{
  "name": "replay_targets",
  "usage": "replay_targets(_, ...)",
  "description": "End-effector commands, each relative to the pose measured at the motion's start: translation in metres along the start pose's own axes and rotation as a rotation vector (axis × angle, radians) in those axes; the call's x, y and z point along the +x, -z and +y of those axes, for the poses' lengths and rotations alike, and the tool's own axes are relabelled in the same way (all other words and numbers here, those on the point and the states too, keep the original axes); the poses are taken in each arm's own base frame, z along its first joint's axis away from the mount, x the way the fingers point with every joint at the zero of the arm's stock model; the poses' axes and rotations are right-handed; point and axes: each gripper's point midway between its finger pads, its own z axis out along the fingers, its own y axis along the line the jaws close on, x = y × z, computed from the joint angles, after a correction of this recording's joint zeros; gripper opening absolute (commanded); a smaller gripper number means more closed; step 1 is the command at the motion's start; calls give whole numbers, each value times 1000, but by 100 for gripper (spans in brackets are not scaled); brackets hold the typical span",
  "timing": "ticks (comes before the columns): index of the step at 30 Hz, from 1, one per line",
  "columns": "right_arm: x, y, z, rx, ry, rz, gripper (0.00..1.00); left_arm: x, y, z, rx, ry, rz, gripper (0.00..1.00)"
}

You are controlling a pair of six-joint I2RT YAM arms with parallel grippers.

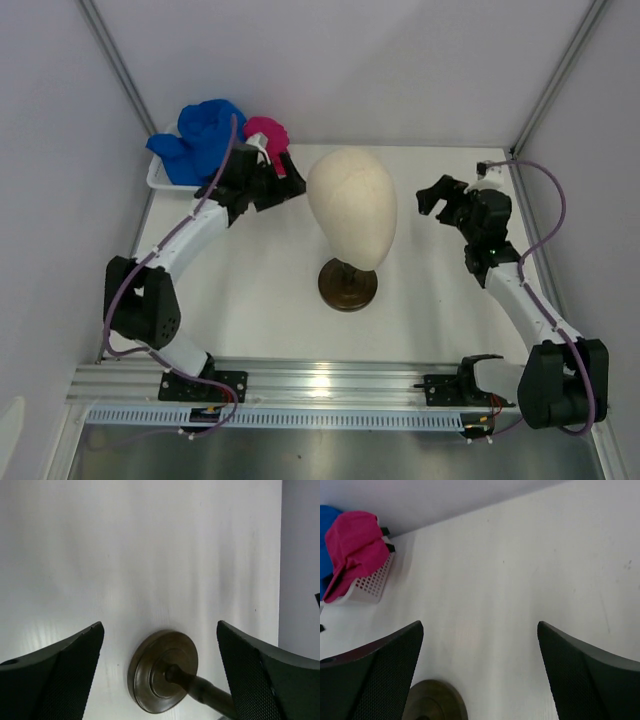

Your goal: Stack the hats

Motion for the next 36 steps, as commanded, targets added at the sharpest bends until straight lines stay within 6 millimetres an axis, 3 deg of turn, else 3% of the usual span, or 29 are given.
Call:
replay_targets(1,-53,9,5,33,139,-118,100,-62,55,-4,-81,-65,-134,100)
replay_targets(2,-71,10,6,50,146,-161,100,-78,68,7,-106,-38,-169,100)
replay_targets(4,-84,8,5,70,131,-194,100,-100,88,12,-120,35,-223,99)
replay_targets(5,-96,7,5,76,122,-215,100,-113,98,24,-130,80,-259,100)
replay_targets(9,-118,5,-4,149,35,-240,100,-129,133,33,-111,252,-406,99)
replay_targets(13,-119,2,-9,188,-34,-229,99,-130,147,51,-158,352,-527,100)
replay_targets(14,-115,1,-10,194,-43,-215,100,-142,152,50,-138,356,-604,99)
replay_targets(16,-111,1,-10,180,-43,-209,100,-135,144,68,-132,399,-664,100)
replay_targets(17,-110,2,-10,171,-24,-212,100,-151,148,59,-63,376,-744,100)
replay_targets(18,-101,1,-16,174,16,-200,100,-145,138,70,-69,394,-749,99)
replay_targets(20,-102,1,-17,167,36,-221,100,-146,121,81,-87,431,-742,100)
replay_targets(23,-100,4,-19,160,24,-238,99,-151,101,88,-64,483,-744,99)
replay_targets(24,-98,4,-19,155,16,-235,99,-162,102,80,-7,488,-782,99)
replay_targets(26,-96,10,-16,149,-40,-231,100,-163,94,82,22,518,-786,98)
replay_targets(29,-101,19,-7,105,-59,-273,100,-172,85,85,43,531,-816,92)
replay_targets(36,-120,42,-5,124,0,-353,100,-164,65,114,-4,679,-820,84)
